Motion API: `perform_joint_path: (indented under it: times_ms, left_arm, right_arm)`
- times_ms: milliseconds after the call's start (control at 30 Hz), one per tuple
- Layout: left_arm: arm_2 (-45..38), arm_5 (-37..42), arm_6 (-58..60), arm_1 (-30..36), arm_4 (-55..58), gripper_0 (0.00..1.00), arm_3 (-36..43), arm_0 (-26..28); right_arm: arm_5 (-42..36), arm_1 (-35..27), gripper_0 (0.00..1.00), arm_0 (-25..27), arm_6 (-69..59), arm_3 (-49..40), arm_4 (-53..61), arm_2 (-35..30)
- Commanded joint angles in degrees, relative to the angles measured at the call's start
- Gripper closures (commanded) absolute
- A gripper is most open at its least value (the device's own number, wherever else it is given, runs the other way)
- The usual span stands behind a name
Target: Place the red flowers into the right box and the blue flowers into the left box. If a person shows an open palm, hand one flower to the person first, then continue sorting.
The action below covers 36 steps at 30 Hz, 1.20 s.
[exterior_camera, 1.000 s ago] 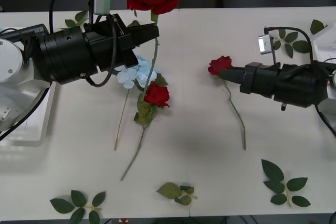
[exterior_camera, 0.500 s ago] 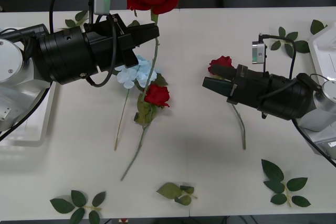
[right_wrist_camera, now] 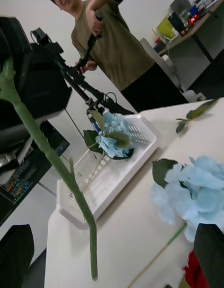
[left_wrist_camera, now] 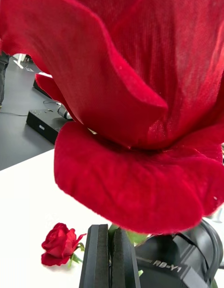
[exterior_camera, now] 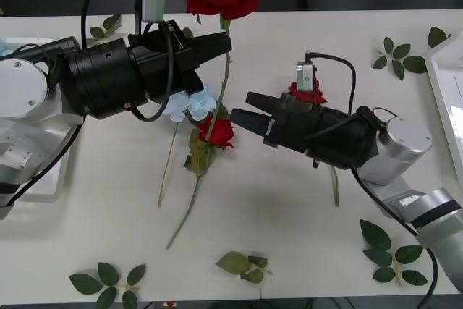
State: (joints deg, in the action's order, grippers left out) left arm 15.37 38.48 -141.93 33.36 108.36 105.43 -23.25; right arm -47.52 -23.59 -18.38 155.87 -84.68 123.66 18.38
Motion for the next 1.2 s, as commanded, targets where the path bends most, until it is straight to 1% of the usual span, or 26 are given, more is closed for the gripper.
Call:
perform_joint_path:
  times_ms: [33,100,133,167,200,233,500,900,933,967,1000,1200]
  left_arm:
    - [3.0,-0.7,-4.9,-2.1,-0.3,1.0,-1.4,-1.0]
    - [3.6,-0.7,-5.1,-2.8,-0.4,1.0,-2.0,-1.4]
    - [4.2,-0.7,-5.3,-3.1,-0.4,1.0,-2.6,-1.9]
    - [4.5,-0.8,-5.4,-3.2,-0.4,1.0,-2.9,-2.1]
    - [4.7,-0.8,-5.4,-3.3,-0.4,1.0,-3.0,-2.2]
    - [4.8,-0.8,-5.4,-3.3,-0.4,1.0,-3.2,-2.3]
    - [5.2,-0.8,-5.5,-3.3,-0.4,1.0,-3.2,-2.3]
    - [5.2,-0.8,-5.3,-3.3,-0.3,1.0,-3.2,-2.2]
    - [5.1,-0.7,-5.1,-3.2,-0.1,0.93,-3.2,-2.1]
    - [5.1,-0.8,-5.0,-3.3,0.2,0.3,-3.3,-2.1]
    - [5.1,-1.0,-4.9,-3.2,0.5,0.0,-3.4,-2.1]
    - [5.1,-1.0,-5.0,-3.1,1.4,0.0,-3.4,-2.0]
  right_arm:
    - [1.6,4.8,0.0,-3.9,-0.9,-1.8,-1.1,0.1]
    - [2.0,5.2,0.0,-4.2,-0.9,-1.8,-1.1,0.2]
    - [2.3,5.4,0.22,-4.4,-0.9,-1.9,-1.1,0.2]
    - [2.3,5.4,0.51,-4.5,-0.9,-1.8,-1.1,0.3]
    - [2.4,5.4,0.69,-4.5,-0.9,-1.9,-1.1,0.3]
    - [2.6,5.3,1.0,-4.5,-0.9,-1.8,-1.1,0.5]
    - [2.8,4.1,1.0,-4.3,-0.9,-1.8,-1.1,1.0]
    - [3.0,4.2,1.0,-4.2,-0.9,-1.9,-1.1,1.0]
    - [3.0,4.1,1.0,-4.1,-0.9,-1.9,-1.1,1.0]
    - [3.0,4.1,1.0,-4.1,-0.9,-1.8,-1.1,1.0]
    - [3.0,4.1,1.0,-4.1,-0.9,-1.9,-1.0,1.0]
    - [3.0,3.4,1.0,-3.8,-0.9,-1.8,0.4,1.0]
